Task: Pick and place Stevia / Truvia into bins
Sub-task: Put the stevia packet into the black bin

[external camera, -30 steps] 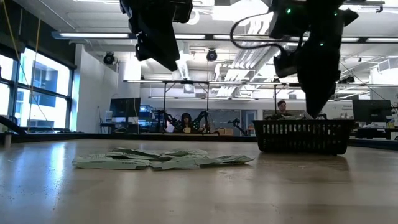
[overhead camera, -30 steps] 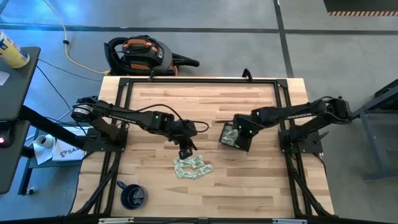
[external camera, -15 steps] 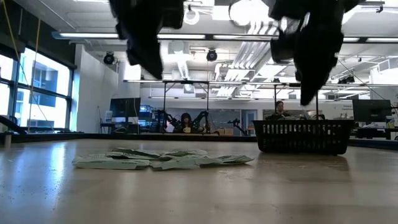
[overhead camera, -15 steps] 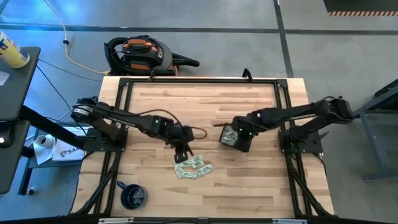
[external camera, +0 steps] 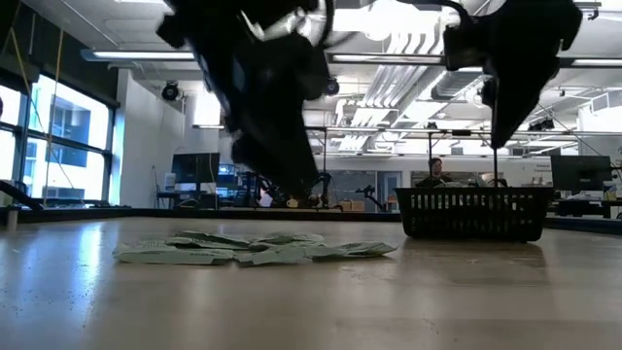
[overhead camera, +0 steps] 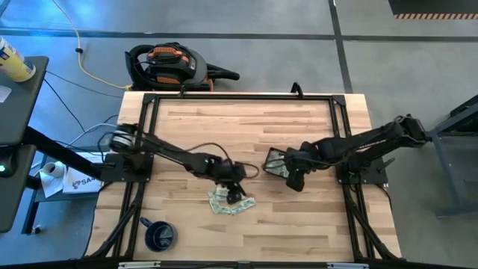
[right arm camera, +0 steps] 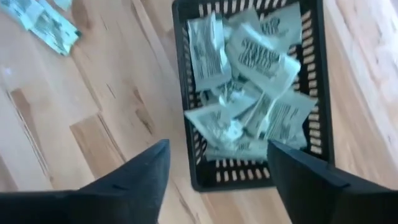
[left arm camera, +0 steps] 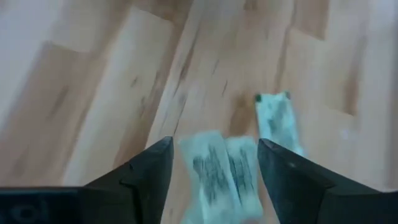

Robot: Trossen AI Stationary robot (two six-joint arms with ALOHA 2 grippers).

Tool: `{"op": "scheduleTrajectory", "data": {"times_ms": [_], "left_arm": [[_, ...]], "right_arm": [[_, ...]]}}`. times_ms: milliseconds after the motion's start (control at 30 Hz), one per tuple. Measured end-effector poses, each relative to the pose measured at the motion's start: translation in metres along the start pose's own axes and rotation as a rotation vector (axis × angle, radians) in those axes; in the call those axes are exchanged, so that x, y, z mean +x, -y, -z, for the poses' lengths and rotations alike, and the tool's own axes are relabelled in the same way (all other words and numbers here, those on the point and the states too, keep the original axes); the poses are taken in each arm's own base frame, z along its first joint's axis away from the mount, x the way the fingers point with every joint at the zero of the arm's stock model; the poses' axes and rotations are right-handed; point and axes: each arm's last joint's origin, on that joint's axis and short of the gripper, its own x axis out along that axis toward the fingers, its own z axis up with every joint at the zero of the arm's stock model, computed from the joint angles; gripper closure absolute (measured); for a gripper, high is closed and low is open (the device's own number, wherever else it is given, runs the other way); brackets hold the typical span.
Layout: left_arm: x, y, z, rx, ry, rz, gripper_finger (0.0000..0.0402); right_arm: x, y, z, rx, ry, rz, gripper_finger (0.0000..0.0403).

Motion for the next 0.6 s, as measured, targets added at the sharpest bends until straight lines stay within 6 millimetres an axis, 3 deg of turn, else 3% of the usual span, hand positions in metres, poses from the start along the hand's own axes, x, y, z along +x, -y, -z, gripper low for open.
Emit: {"op": "scheduleTrajectory", "data": {"times_ms": [167, 333, 600], "left_arm": [[0.028, -0.002, 0.006, 0.004, -0.045, -0.042, 0.0159], [0.040, -0.006, 0.010, 0.003, -0.034, -0.126, 0.0204], [0.045, -0.008, 0.012, 0.046, -0.042, -0.154, 0.0341]], "right_arm": [[-0.001, -0.005, 0.007, 0.019, -0.009, 0.027, 0.0122], [-0.001, -0.011, 0.014, 0.035, 0.006, 0.054, 0.0122], [-0.002, -0.018, 0.023, 0.049, 0.019, 0.074, 0.0121]]}}
